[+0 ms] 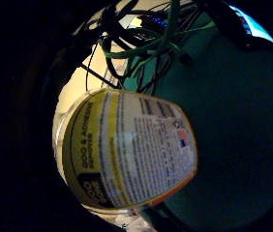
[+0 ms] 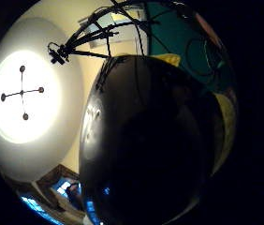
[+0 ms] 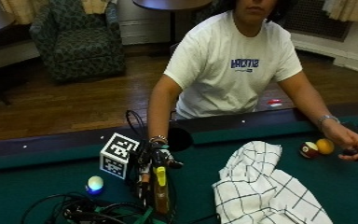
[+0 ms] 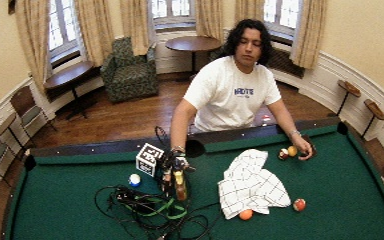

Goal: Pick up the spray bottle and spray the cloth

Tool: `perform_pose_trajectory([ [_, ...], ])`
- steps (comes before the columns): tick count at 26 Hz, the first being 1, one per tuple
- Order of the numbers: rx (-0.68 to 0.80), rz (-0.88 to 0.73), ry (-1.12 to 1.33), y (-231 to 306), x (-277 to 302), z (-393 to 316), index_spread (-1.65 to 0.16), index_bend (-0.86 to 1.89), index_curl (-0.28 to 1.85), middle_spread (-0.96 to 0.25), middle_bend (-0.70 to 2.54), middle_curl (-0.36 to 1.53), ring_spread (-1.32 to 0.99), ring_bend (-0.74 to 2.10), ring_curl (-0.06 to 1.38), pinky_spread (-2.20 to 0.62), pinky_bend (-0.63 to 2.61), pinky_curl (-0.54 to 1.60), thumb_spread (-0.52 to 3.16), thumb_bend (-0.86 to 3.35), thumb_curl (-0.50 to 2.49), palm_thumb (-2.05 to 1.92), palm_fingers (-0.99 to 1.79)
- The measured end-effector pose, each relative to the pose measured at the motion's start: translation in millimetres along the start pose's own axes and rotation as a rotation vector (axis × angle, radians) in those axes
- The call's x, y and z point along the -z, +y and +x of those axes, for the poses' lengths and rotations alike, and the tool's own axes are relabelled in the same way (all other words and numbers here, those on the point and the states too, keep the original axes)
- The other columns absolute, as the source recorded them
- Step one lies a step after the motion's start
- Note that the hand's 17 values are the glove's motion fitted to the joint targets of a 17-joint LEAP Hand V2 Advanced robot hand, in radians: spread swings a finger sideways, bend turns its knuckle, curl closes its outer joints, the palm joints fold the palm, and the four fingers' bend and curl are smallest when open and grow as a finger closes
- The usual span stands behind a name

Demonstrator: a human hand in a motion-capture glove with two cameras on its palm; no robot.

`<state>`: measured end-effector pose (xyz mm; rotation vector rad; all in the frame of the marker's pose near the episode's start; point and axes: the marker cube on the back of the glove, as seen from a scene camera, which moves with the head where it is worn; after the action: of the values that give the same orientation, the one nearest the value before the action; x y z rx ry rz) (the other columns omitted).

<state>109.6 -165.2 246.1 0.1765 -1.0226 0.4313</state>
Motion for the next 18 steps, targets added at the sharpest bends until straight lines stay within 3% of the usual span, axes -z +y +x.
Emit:
perform_pose_trajectory([
  [8, 0.013, -0.070, 0.006, -4, -8, 11, -0.33, 0.12, 0.26, -0.12, 0.28, 0.39, -0.15, 0.56, 0.36, 0.08, 0.39, 0.36, 0.89, -0.03, 0.40, 0.71, 0.47],
  [14, 0.001, -0.020, -0.003, -14, -9, 2, -0.32, 0.37, 0.33, -0.18, 0.44, 0.43, -0.18, 0.56, 0.33, 0.07, 0.09, 0.25, 0.91, -0.01, 0.40, 0.74, 1.03],
  [18, 0.091, 0.000, -0.013, -12, -5, -14, -0.29, 0.30, 0.37, -0.18, 0.50, 0.47, -0.19, 0.64, 0.39, -0.11, 0.33, 0.32, 0.79, 0.05, 0.48, 0.89, 1.40],
])
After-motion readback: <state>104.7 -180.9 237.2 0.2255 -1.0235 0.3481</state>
